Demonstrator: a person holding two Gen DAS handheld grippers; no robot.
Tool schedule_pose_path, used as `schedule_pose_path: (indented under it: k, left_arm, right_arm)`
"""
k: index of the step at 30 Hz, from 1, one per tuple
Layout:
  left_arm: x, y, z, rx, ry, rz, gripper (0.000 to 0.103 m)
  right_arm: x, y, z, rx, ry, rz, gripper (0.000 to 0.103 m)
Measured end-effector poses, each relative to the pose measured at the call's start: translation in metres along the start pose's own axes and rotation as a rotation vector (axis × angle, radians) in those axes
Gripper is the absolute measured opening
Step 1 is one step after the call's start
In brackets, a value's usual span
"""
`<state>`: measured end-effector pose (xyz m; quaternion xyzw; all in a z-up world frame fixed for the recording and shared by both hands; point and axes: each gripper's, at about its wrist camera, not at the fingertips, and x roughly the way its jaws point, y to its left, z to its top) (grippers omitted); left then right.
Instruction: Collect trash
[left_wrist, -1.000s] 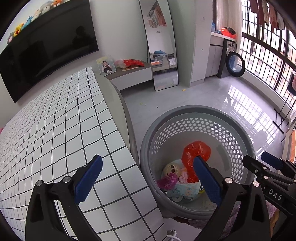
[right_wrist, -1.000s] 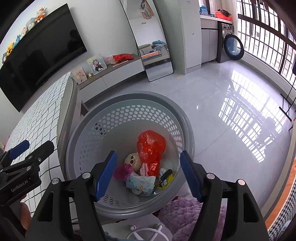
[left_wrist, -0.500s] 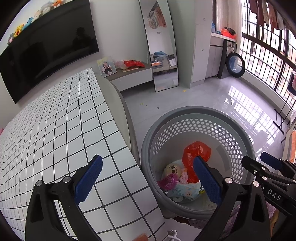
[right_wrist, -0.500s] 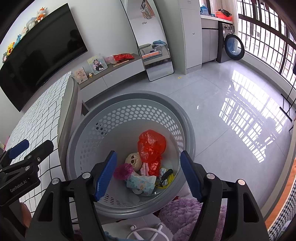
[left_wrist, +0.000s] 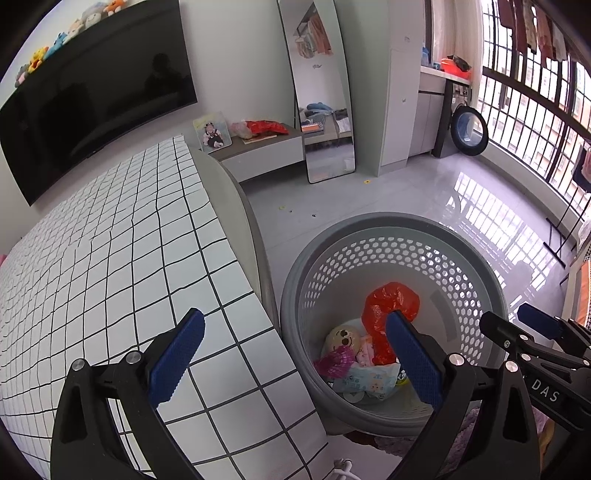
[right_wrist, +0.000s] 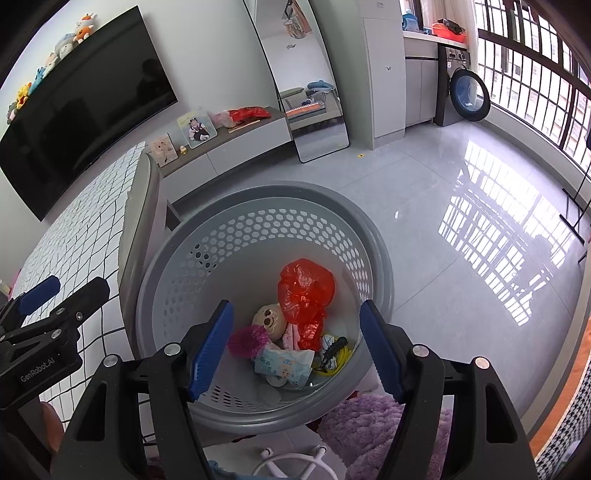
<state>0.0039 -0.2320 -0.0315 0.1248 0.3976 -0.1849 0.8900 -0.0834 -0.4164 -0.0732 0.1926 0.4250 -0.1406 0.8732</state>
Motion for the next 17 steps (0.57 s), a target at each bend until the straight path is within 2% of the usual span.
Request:
schedule_pose_path:
  k: [17]
  left_arm:
    - [-0.0014,-0.0002,0.0005,0.001,0.003,-0.005,0.097]
  right_arm:
    - [-0.0001,0.0001,0.0,0.0,0.0,0.0,0.068]
